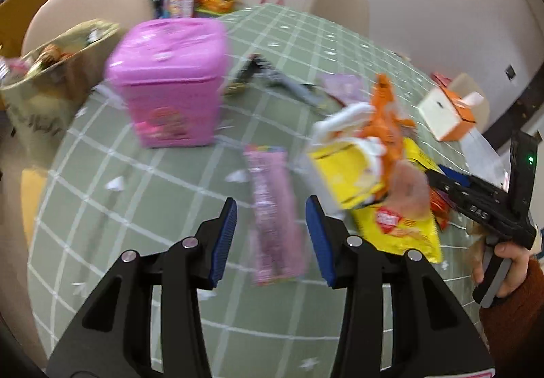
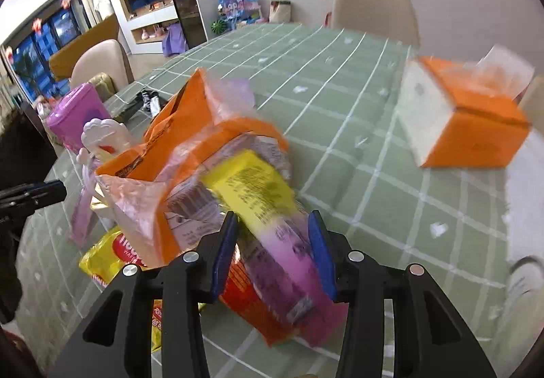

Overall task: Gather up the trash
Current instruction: 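Grasp the pink candy stick with the left gripper while the right gripper grasps the yellow-purple wrapper, then carry the pink stick and yellow-purple wrapper to the trash bag with both grippers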

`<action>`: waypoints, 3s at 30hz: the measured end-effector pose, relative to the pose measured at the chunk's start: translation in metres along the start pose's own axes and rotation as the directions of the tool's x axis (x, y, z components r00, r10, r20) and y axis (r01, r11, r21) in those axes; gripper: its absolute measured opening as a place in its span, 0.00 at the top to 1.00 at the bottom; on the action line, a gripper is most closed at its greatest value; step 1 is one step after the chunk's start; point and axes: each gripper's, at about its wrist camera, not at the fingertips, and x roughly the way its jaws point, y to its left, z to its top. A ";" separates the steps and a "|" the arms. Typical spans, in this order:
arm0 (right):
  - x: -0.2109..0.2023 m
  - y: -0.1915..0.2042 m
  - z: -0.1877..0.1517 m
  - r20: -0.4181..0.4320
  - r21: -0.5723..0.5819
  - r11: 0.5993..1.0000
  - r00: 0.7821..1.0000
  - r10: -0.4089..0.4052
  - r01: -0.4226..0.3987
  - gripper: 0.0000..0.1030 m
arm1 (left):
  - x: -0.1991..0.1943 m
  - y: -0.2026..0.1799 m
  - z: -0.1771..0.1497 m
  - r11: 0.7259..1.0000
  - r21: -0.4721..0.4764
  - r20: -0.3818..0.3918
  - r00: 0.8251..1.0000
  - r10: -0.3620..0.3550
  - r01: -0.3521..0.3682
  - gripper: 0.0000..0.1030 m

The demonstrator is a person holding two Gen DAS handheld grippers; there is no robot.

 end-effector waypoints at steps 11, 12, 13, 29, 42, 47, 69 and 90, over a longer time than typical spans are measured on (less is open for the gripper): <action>-0.013 0.067 -0.004 -0.020 -0.077 0.996 0.999 0.051 -0.052 0.78 | -0.002 0.046 -0.009 0.995 -0.100 -0.014 1.000 0.011 -0.012 0.61; -0.018 0.066 -0.001 -0.008 -0.067 0.996 0.999 0.054 -0.054 0.78 | 0.000 0.044 -0.009 0.995 -0.095 -0.019 1.000 0.002 -0.003 0.61; -0.026 0.064 0.003 0.010 -0.051 0.997 0.998 0.056 -0.056 0.78 | 0.003 0.040 -0.009 0.996 -0.090 -0.023 1.000 -0.003 0.001 0.61; -0.065 0.097 0.005 0.058 -0.086 0.995 0.996 0.064 -0.059 0.78 | 0.000 0.030 -0.004 0.999 -0.041 -0.051 0.998 0.021 -0.023 0.87; -0.051 0.169 0.014 0.052 -0.139 0.982 0.990 0.132 -0.124 0.78 | -0.077 0.084 -0.024 0.998 -0.053 0.040 0.998 0.048 -0.046 0.87; -0.066 0.209 0.031 0.099 -0.172 0.976 0.983 0.153 -0.135 0.78 | -0.117 0.106 -0.019 0.997 -0.051 0.112 0.992 0.056 -0.050 0.87; -0.090 0.375 0.133 0.240 -0.406 0.912 0.955 0.175 -0.065 0.78 | -0.227 0.200 0.042 0.993 -0.055 0.377 0.919 0.114 -0.100 0.87; 0.032 0.363 0.177 0.158 -0.400 0.916 0.981 0.113 -0.042 0.78 | -0.078 0.275 0.134 0.986 -0.165 0.218 0.976 0.030 0.006 0.87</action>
